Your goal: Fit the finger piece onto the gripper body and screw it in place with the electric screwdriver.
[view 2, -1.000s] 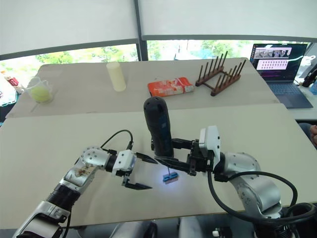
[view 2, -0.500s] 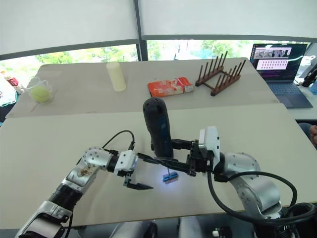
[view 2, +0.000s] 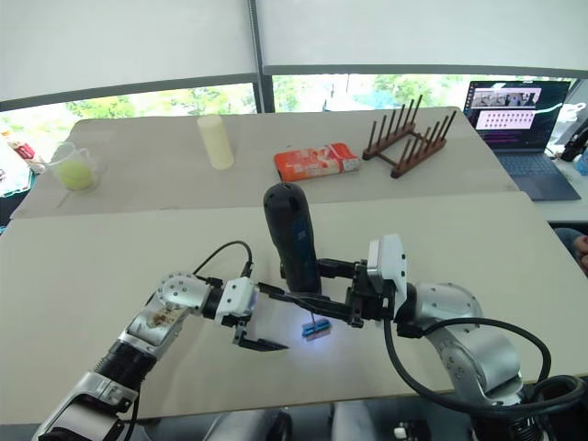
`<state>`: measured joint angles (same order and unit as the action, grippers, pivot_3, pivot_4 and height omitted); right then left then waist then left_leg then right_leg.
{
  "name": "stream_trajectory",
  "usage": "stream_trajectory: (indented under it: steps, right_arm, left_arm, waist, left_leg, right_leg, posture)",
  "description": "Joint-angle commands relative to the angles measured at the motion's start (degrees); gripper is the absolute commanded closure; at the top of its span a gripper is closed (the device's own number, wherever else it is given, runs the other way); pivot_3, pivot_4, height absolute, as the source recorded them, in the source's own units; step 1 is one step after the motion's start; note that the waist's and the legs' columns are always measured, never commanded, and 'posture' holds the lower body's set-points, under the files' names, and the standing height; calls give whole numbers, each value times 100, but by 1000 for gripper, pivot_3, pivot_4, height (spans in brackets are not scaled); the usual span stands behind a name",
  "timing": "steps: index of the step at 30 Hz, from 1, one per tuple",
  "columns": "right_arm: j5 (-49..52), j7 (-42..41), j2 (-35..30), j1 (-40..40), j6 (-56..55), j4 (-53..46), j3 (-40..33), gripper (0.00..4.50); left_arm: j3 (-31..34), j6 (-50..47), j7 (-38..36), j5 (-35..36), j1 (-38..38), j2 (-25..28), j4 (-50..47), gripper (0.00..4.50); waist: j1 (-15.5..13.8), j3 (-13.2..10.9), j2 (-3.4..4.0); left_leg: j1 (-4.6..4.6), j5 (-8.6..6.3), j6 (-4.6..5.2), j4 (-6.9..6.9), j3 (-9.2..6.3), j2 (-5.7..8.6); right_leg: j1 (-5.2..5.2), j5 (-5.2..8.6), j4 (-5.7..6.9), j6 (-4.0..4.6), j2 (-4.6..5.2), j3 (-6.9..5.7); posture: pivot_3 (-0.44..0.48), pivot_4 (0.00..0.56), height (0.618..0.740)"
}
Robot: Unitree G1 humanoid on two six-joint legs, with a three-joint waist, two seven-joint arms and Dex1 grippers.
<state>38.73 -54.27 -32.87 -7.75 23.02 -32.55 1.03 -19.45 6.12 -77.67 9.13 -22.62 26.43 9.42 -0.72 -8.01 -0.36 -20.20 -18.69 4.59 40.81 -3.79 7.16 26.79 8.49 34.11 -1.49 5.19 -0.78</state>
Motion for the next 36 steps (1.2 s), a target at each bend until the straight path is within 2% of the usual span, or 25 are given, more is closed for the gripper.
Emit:
stream_trajectory:
  steps: [1, 22, 36]
  right_arm:
    - [212, 16, -12, -49, -78, -313, -140, 2605]
    - [122, 29, 18, 29, -137, -171, -98, 2605]
    - [418, 125, -68, -15, 54, -425, -214, 2605]
  left_arm:
    - [-14, 43, 14, 49, -82, -25, -111, 0]
    - [-24, 4, 17, 64, -107, -25, -146, 0]
    - [-33, 42, 3, 58, -146, -28, -86, 0]
  waist:
    - [2, 0, 0]
    - [0, 0, 0]
    - [1, 0, 0]
  left_leg:
    - [0, 0, 0, 0, 0, 0]
    - [0, 0, 0, 0, 0, 0]
    - [0, 0, 0, 1, 0, 0]
  right_leg:
    - [0, 0, 0, 0, 0, 0]
    - [0, 0, 0, 0, 0, 0]
    - [0, 0, 0, 0, 0, 1]
  posture:
    - [0, 150, 740]
    - [0, 150, 740]
    - [0, 150, 740]
